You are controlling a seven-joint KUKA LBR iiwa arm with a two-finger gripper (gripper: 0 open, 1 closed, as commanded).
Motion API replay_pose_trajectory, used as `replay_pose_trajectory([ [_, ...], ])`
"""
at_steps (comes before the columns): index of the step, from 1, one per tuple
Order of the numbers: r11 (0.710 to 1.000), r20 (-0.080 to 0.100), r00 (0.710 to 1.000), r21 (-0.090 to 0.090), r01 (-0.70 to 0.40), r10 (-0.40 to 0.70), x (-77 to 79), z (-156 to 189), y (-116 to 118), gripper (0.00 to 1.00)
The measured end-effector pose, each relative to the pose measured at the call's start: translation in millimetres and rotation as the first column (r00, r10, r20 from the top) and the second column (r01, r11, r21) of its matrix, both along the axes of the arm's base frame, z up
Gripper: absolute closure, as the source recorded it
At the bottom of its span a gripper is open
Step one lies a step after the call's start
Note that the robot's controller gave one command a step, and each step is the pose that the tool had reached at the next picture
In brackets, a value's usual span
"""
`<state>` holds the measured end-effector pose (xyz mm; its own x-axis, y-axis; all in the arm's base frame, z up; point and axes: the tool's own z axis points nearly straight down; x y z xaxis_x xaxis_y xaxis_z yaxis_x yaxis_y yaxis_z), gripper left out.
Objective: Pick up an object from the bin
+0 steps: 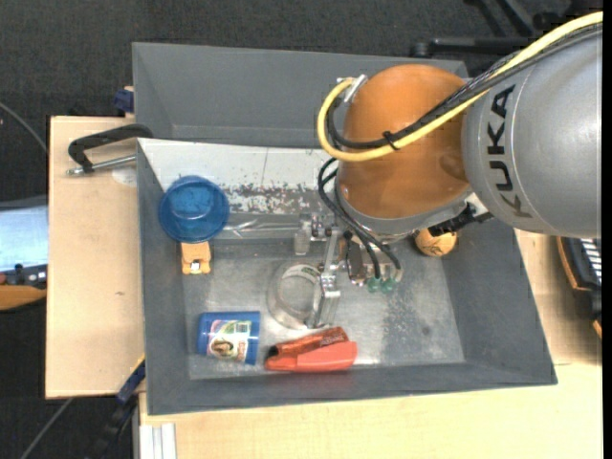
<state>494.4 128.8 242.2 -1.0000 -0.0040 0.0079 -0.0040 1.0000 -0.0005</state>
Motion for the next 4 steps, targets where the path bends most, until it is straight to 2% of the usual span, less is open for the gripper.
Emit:
replay_pose_trajectory([
  [1, 1.000, 0.009, 1.000, 0.002, 0.003, -0.003, 1.7, 5, -1, 0.00],
  [2, 0.999, 0.007, 0.999, 0.002, -0.044, 0.044, 17.9, -16, -2, 0.00],
  [3, 1.000, 0.009, 1.000, 0.003, -0.020, 0.020, 33.2, -20, 0, 0.00],
  [4, 0.994, 0.014, 0.994, 0.005, 0.107, -0.107, 56.4, -26, -11, 0.00],
])
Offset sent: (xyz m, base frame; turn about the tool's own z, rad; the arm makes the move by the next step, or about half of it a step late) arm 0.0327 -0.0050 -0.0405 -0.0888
